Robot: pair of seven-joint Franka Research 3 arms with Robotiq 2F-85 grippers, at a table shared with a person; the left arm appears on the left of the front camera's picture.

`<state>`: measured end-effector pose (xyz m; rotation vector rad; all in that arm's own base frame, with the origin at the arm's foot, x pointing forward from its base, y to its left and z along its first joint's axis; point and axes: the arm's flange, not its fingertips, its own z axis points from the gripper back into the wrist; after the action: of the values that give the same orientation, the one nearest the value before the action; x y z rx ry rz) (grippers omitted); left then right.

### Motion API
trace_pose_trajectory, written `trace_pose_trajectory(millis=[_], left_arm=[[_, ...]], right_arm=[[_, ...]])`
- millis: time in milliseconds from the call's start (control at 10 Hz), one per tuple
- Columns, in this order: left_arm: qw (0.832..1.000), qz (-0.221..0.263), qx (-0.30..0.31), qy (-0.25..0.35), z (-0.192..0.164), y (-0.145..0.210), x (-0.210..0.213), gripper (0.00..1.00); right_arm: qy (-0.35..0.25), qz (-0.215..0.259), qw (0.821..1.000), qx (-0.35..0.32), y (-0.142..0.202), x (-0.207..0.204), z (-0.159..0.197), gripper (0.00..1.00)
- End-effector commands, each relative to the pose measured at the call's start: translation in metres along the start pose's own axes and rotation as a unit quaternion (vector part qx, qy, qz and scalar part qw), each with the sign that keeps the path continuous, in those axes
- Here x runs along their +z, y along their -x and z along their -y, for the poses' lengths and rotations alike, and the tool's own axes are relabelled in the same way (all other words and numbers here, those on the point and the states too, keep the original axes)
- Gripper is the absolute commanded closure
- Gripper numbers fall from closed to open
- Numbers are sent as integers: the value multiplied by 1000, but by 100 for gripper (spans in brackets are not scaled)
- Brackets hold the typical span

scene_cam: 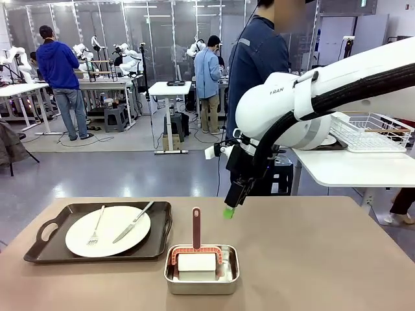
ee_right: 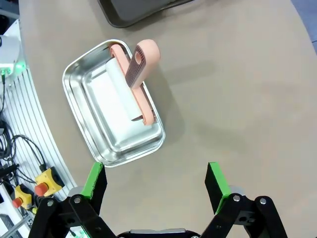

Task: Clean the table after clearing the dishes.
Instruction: When the left (or right) Handle tray is removed, use the left hand (or right hand) to clean the left (or right) side of the table with the Lint Roller.

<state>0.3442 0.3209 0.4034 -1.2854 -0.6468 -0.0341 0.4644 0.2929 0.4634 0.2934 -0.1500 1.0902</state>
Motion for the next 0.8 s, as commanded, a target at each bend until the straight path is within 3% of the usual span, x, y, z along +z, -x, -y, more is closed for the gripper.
trace_pose_trajectory(millis=[0,300,400,700], left_arm=[[1000,1,0,6,2,1,2,0],[1000,1,0,6,2,1,2,0],[1000,1,0,6,2,1,2,0],[1000,1,0,6,2,1,2,0]], right_arm=[[5,7,1000,-1,0,4,-1,0],[1,2,1000,-1,0,2,1,0],[10,-51,998,35,-20,-10,3,0],[-5,-78,992,104,-78,-40,11,0]])
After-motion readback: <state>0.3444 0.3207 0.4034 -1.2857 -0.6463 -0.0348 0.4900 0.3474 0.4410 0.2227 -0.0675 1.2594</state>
